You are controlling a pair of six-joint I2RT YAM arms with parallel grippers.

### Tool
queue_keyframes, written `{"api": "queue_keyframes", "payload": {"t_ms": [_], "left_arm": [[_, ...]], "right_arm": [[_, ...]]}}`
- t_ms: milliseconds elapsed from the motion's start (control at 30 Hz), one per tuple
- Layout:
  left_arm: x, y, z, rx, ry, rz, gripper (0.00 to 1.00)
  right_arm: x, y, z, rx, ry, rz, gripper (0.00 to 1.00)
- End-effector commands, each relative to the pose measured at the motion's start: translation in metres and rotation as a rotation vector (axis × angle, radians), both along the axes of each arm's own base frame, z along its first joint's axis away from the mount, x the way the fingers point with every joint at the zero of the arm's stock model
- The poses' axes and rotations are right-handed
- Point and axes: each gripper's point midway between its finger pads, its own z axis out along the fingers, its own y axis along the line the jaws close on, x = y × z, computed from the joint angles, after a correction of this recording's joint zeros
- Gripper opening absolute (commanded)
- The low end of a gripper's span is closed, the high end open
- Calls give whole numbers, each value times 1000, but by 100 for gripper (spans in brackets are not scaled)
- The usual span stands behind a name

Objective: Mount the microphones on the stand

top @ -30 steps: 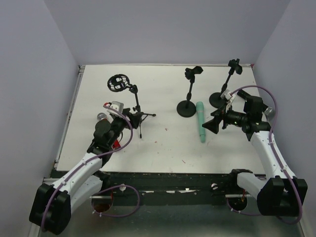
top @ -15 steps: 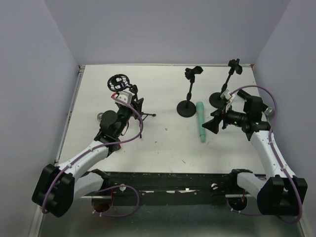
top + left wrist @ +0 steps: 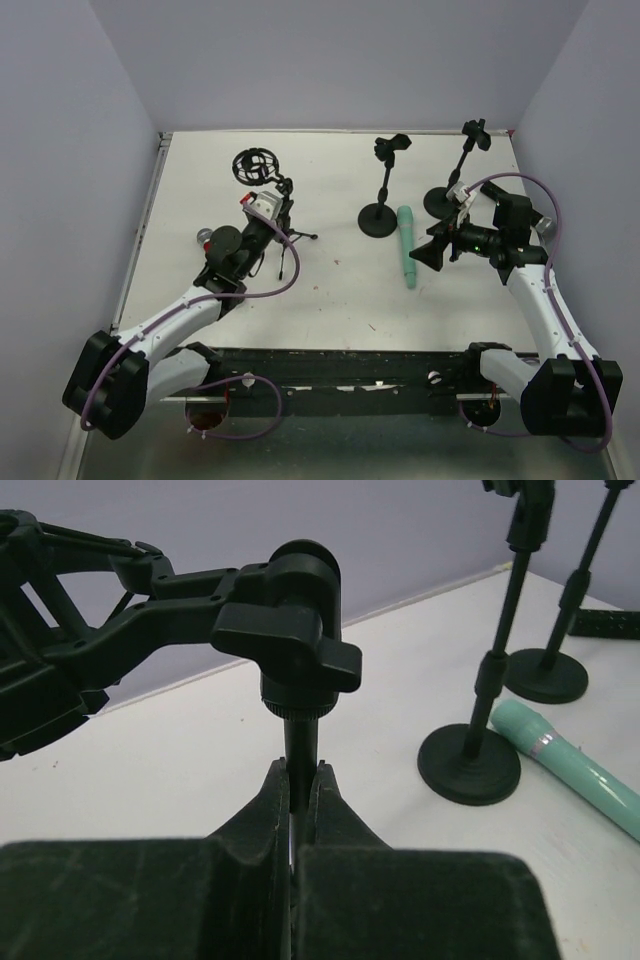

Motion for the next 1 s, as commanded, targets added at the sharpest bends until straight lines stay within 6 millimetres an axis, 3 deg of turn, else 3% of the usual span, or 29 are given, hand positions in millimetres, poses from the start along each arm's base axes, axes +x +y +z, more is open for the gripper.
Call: {"api": "queue_keyframes", "payload": {"t_ms": [0,200,333,433,633,867,967], "left_arm": [[-32,-26,31,28,-91,-208,0],[-77,-56,41,-80,-37,-449,0],[-93,-79,45,-142,-28,-519,0],[-97,-97,48,-157,-51,-531,0],[-98,-129,35,-127,-57,-535,0],[-106,-133,9,-89,-10,-537,0],[-108,-129,0,-97,37,-528,21]], "right_arm": [[3,0,9,-8,-28,7,100],[3,0,9,-10,-31,7,100],[4,0,9,-12,-31,6,100],[5,-1,7,-14,-29,2,100],[5,-2,3,-18,-16,0,100],[6,-2,2,-18,-14,0,100],[5,-2,1,-20,-12,1,100]]}}
